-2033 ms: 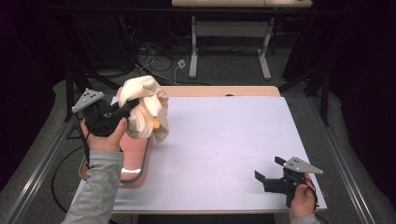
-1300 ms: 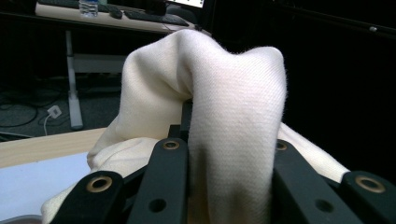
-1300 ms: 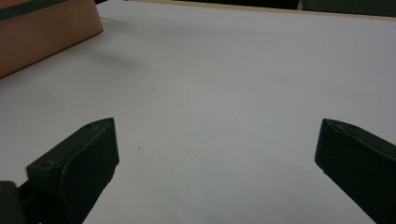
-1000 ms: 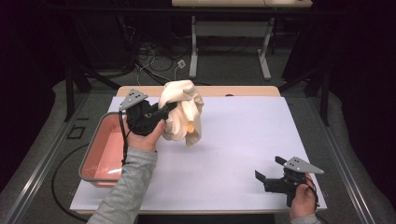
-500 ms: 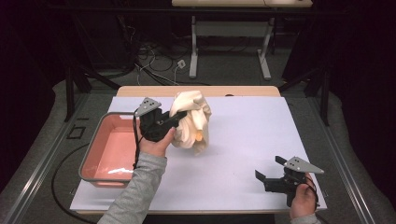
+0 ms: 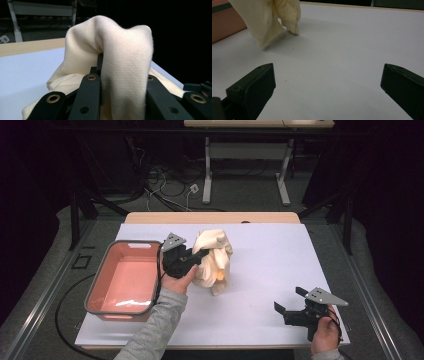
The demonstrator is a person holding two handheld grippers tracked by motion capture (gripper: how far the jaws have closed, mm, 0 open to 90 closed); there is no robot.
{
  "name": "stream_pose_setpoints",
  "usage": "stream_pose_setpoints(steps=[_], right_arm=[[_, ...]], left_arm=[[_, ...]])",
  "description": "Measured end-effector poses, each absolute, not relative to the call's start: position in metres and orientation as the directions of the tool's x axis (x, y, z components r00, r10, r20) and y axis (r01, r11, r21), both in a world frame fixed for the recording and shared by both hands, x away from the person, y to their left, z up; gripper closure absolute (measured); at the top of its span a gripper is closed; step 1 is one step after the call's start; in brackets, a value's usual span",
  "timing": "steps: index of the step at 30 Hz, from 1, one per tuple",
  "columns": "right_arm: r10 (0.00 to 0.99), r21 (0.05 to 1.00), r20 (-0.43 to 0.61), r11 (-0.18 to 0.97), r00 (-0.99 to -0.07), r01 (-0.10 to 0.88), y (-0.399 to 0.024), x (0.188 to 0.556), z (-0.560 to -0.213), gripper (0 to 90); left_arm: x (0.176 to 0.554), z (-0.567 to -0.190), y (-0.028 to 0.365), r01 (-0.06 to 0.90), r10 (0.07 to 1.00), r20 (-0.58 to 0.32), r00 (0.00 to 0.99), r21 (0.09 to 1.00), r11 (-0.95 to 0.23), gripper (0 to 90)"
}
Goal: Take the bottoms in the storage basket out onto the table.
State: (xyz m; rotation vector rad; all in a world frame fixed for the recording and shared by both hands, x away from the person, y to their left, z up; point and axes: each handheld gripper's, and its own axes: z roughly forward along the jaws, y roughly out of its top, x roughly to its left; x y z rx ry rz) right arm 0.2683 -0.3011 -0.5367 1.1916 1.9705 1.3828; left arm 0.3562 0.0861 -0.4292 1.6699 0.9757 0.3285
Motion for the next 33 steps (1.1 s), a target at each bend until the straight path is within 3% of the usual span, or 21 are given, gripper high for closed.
stream_pose_setpoints(steps=[33], right_arm=[[0.848, 0.908, 0.125, 0.111, -0.515, 0.403, -0.305, 0.270, -0.538, 0.0]], left_arm=[[0.364, -0.470, 0.055, 0.475, 0.695, -0.315, 0.647, 0.879, -0.045, 78.6]])
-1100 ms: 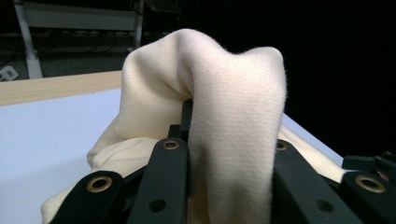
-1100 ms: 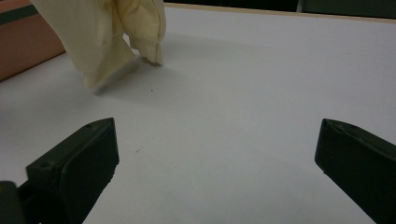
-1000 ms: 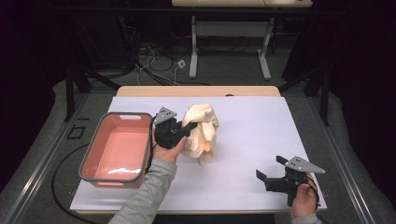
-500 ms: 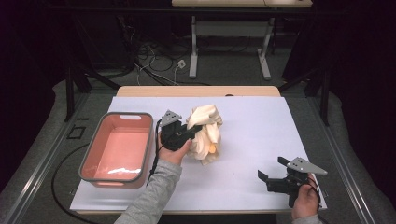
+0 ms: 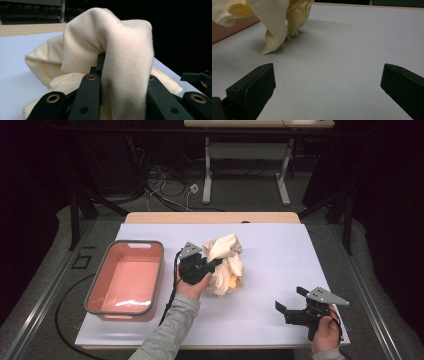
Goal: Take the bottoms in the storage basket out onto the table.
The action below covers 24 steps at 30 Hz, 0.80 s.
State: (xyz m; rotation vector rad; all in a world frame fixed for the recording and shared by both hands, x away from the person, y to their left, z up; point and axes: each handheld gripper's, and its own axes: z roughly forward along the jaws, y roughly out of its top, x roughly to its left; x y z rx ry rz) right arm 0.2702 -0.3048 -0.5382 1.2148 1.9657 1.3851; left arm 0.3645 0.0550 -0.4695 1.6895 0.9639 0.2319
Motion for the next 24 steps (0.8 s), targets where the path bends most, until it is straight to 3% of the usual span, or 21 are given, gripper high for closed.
stream_pose_setpoints(steps=[24], right_arm=[[0.842, 0.910, 0.110, 0.128, -0.528, 0.394, -0.304, 0.272, -0.536, 0.0]], left_arm=[[0.376, -0.517, 0.022, 0.533, 0.693, -0.327, 0.642, 0.840, -0.097, 77.8]])
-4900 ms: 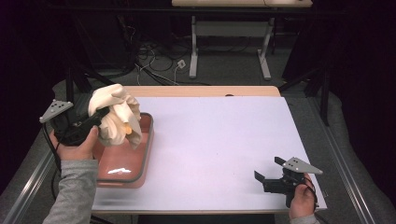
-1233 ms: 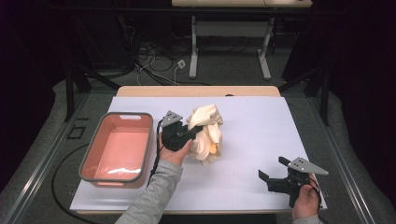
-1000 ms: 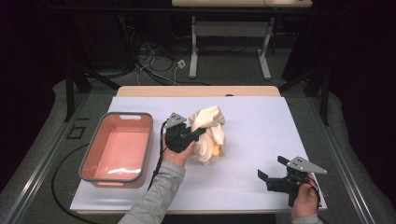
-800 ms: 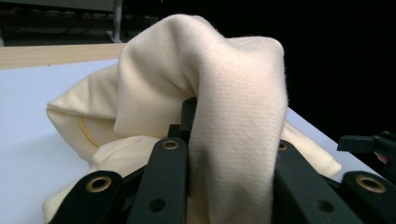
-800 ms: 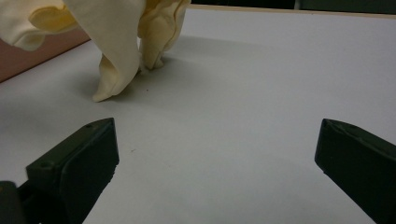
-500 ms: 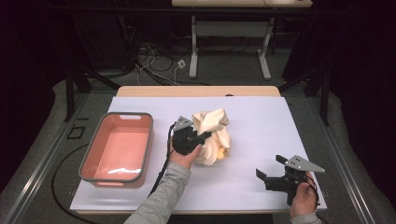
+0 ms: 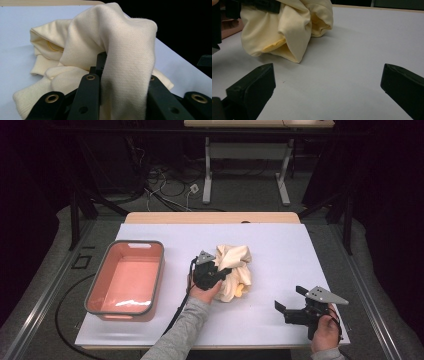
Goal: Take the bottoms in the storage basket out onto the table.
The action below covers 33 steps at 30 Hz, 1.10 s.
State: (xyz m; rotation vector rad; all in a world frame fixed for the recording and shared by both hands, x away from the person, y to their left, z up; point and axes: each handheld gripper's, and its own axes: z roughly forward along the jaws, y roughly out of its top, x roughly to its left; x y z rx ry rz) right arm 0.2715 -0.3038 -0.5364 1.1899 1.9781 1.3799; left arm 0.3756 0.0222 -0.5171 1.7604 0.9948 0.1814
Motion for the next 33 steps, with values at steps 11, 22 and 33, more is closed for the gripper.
stream_pose_setpoints(steps=[11, 22, 33], right_arm=[[0.842, 0.910, 0.106, 0.132, -0.529, 0.393, -0.303, 0.272, -0.537, 0.0], [0.839, 0.912, 0.110, 0.127, -0.533, 0.389, -0.302, 0.272, -0.537, 0.0], [0.842, 0.908, 0.114, 0.128, -0.527, 0.400, -0.302, 0.272, -0.538, 0.0]], left_arm=[[0.375, -0.530, 0.019, 0.551, 0.692, -0.334, 0.641, 0.827, -0.112, 76.5], [0.375, -0.531, 0.020, 0.567, 0.685, -0.356, 0.635, 0.817, -0.102, 70.5], [0.373, -0.529, 0.018, 0.558, 0.670, -0.366, 0.646, 0.825, -0.088, 50.7]])
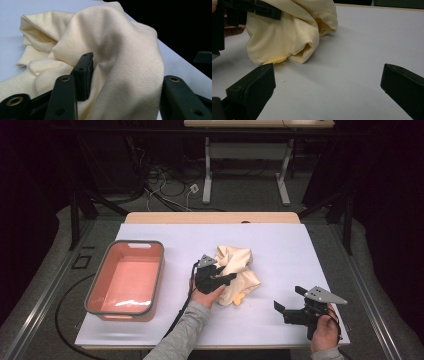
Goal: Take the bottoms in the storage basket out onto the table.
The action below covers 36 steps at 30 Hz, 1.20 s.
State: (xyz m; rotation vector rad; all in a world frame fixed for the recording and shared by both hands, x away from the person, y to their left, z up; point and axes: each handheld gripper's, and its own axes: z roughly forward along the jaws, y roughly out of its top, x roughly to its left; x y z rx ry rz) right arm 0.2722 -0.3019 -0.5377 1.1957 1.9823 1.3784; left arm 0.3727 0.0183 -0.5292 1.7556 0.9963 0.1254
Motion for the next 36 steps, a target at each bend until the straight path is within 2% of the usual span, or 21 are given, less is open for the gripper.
stream_pose_setpoints(steps=[4, 7, 20, 21, 25, 26, 29, 32, 36], right_arm=[[0.842, 0.908, 0.115, 0.126, -0.527, 0.400, -0.3020, 0.2727, -0.5382, 0.0], [0.842, 0.906, 0.114, 0.130, -0.528, 0.403, -0.3019, 0.2727, -0.5383, 0.0], [0.841, 0.906, 0.111, 0.133, -0.529, 0.401, -0.3024, 0.2730, -0.5385, 0.0], [0.842, 0.906, 0.112, 0.132, -0.528, 0.403, -0.3022, 0.2727, -0.5383, 0.0], [0.840, 0.908, 0.111, 0.131, -0.531, 0.397, -0.3025, 0.2734, -0.5389, 0.0], [0.840, 0.909, 0.117, 0.125, -0.530, 0.398, -0.3020, 0.2735, -0.5390, 0.0], [0.841, 0.908, 0.115, 0.128, -0.529, 0.400, -0.3020, 0.2733, -0.5389, 0.0], [0.842, 0.905, 0.109, 0.136, -0.528, 0.404, -0.3019, 0.2729, -0.5384, 0.0], [0.843, 0.905, 0.110, 0.134, -0.527, 0.405, -0.3022, 0.2729, -0.5384, 0.0]], left_arm=[[0.3721, -0.5285, 0.0177, 0.538, 0.684, -0.336, 0.647, 0.837, -0.097, 41.2], [0.3716, -0.5280, 0.0172, 0.535, 0.685, -0.327, 0.651, 0.838, -0.108, 38.1], [0.3696, -0.5263, 0.0158, 0.497, 0.701, -0.271, 0.659, 0.858, -0.135, 31.4], [0.3693, -0.5265, 0.0152, 0.497, 0.704, -0.276, 0.655, 0.859, -0.126, 26.4], [0.3695, -0.5262, 0.0154, 0.499, 0.699, -0.286, 0.655, 0.859, -0.117, 20.6], [0.3698, -0.5258, 0.0157, 0.499, 0.697, -0.294, 0.655, 0.860, -0.107, 14.2], [0.3696, -0.5257, 0.0145, 0.495, 0.711, -0.289, 0.641, 0.863, -0.096, 10.6], [0.3688, -0.5244, 0.0117, 0.498, 0.708, -0.285, 0.646, 0.860, -0.108, 0.1], [0.3680, -0.5233, 0.0098, 0.507, 0.720, -0.285, 0.632, 0.855, -0.106, 0.3]])
